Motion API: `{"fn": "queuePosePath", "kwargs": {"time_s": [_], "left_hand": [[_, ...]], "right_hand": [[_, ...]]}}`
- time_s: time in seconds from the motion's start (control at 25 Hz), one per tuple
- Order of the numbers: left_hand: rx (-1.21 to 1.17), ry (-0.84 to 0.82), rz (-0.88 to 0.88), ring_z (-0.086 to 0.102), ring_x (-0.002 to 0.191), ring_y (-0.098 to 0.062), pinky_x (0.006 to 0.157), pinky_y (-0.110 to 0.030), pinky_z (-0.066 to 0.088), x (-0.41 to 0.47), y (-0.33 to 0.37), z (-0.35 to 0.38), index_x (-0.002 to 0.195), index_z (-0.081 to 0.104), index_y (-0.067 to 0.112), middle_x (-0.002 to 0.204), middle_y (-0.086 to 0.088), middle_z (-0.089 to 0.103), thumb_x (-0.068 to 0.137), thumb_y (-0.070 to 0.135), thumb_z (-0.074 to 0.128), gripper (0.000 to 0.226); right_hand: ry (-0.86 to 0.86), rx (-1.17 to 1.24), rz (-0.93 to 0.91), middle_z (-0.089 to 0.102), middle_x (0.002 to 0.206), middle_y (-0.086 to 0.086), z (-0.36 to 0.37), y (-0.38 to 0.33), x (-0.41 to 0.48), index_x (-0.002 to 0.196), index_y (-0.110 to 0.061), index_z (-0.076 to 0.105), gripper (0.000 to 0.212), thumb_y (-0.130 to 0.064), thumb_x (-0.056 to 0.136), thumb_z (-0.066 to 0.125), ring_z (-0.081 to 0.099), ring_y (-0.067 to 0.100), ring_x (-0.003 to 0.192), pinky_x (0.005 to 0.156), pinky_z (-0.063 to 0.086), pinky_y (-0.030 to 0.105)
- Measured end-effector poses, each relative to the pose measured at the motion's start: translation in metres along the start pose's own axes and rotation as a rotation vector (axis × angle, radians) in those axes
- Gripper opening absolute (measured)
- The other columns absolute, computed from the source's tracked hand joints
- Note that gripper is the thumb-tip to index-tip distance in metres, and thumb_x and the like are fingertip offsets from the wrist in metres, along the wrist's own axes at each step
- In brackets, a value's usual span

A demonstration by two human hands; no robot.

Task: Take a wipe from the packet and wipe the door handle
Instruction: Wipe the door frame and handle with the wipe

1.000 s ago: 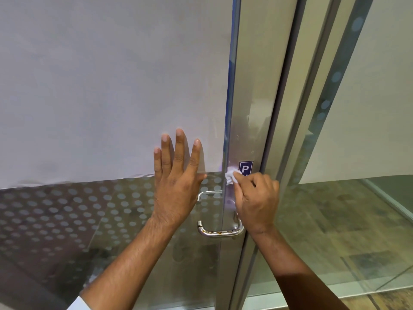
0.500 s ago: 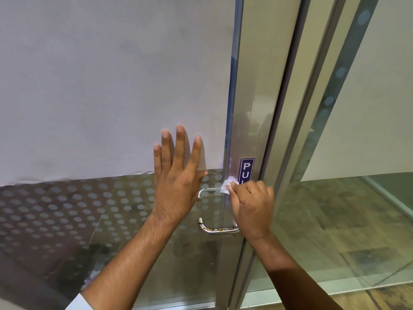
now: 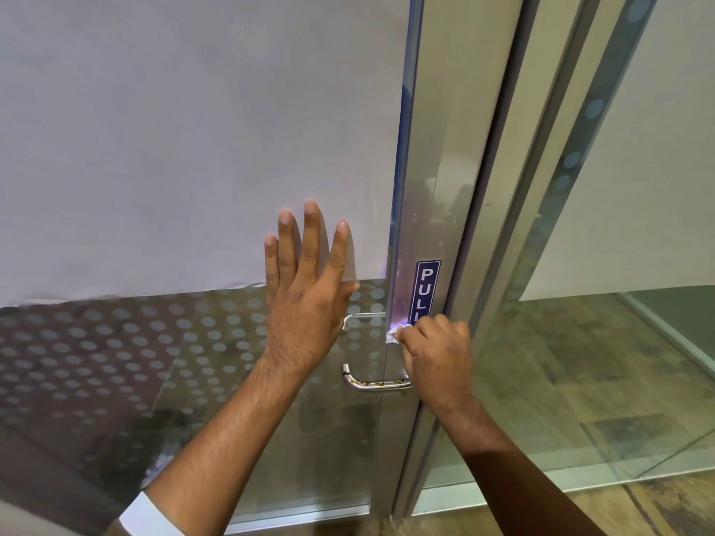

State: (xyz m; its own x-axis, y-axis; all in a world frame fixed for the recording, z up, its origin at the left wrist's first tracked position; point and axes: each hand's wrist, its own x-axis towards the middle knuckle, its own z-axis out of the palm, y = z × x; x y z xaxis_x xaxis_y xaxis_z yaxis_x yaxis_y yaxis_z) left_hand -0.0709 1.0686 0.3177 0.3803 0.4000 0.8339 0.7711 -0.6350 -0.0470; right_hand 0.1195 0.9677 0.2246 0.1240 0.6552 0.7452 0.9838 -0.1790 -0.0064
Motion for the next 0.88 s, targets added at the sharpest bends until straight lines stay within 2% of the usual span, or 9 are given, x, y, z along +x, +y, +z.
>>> {"fn": "queuePosePath", "kwargs": {"time_s": [0.12,0.2,0.28,0.4,0.52,0.6,0.76,0.88], "left_hand": [[-0.01,0.001,-0.004,-0.003,0.159,-0.047,0.132,-0.059,-0.003,0.0,0.001,0.0,0.168,0.027,0.009,0.173,-0.033,0.015,0.101,0.039,0.075,0.088],[-0.008,0.003,0.002,0.002,0.161,-0.051,0.132,-0.059,-0.003,0.0,0.0,0.0,0.169,0.026,0.01,0.173,-0.033,0.015,0.1,0.038,0.076,0.089],[-0.009,0.009,0.002,0.005,0.161,-0.053,0.132,-0.059,-0.003,0.0,0.0,0.001,0.168,0.026,0.01,0.173,-0.033,0.016,0.099,0.038,0.077,0.09],[-0.021,0.029,-0.005,0.0,0.159,-0.046,0.132,-0.058,-0.003,0.0,-0.001,0.001,0.167,0.029,0.009,0.173,-0.033,0.018,0.098,0.037,0.079,0.089],[-0.02,0.023,0.002,0.0,0.159,-0.046,0.132,-0.058,-0.003,0.001,-0.002,0.002,0.168,0.029,0.01,0.172,-0.033,0.018,0.098,0.039,0.078,0.091],[-0.019,0.018,0.005,-0.001,0.159,-0.047,0.132,-0.059,-0.003,0.0,-0.002,0.003,0.168,0.028,0.01,0.173,-0.033,0.018,0.098,0.039,0.078,0.091],[-0.01,0.011,-0.001,-0.004,0.158,-0.047,0.132,-0.059,-0.003,-0.001,-0.001,0.004,0.168,0.028,0.009,0.173,-0.032,0.016,0.098,0.039,0.078,0.091],[-0.018,0.014,-0.002,-0.002,0.158,-0.047,0.131,-0.059,-0.002,0.0,-0.001,0.003,0.167,0.03,0.009,0.172,-0.033,0.018,0.098,0.04,0.077,0.089]], "right_hand": [[0.081,0.057,0.06,0.058,0.067,-0.002,-0.01,-0.001,0.014,0.076,-0.024,0.068,0.017,-0.024,0.086,0.082,0.048,0.025,0.068,0.063,0.029,0.037],[0.184,0.105,0.149,0.06,0.066,-0.002,-0.026,-0.005,0.036,0.076,-0.023,0.069,0.02,-0.033,0.09,0.079,0.051,0.026,0.067,0.065,0.025,0.035],[0.201,0.148,0.225,0.062,0.066,-0.002,-0.032,-0.013,0.046,0.076,-0.022,0.068,0.023,-0.036,0.092,0.076,0.052,0.025,0.068,0.066,0.027,0.036],[0.041,0.101,0.247,0.061,0.065,-0.002,-0.017,-0.026,0.025,0.073,-0.022,0.063,0.028,-0.04,0.092,0.074,0.051,0.025,0.068,0.064,0.033,0.039],[-0.166,0.013,0.275,0.062,0.062,-0.004,-0.003,-0.026,0.0,0.07,-0.024,0.062,0.029,-0.042,0.087,0.079,0.051,0.024,0.069,0.065,0.038,0.038],[-0.229,-0.011,0.289,0.063,0.061,-0.005,-0.003,-0.024,0.001,0.07,-0.024,0.064,0.028,-0.04,0.083,0.082,0.052,0.024,0.07,0.065,0.039,0.037],[-0.104,0.014,0.304,0.064,0.063,-0.004,-0.019,-0.026,0.022,0.073,-0.023,0.066,0.025,-0.039,0.085,0.081,0.053,0.025,0.071,0.066,0.04,0.038],[-0.017,0.036,0.348,0.066,0.066,-0.005,-0.027,-0.025,0.032,0.08,-0.025,0.068,0.025,-0.047,0.089,0.074,0.054,0.024,0.073,0.067,0.035,0.038]]}}
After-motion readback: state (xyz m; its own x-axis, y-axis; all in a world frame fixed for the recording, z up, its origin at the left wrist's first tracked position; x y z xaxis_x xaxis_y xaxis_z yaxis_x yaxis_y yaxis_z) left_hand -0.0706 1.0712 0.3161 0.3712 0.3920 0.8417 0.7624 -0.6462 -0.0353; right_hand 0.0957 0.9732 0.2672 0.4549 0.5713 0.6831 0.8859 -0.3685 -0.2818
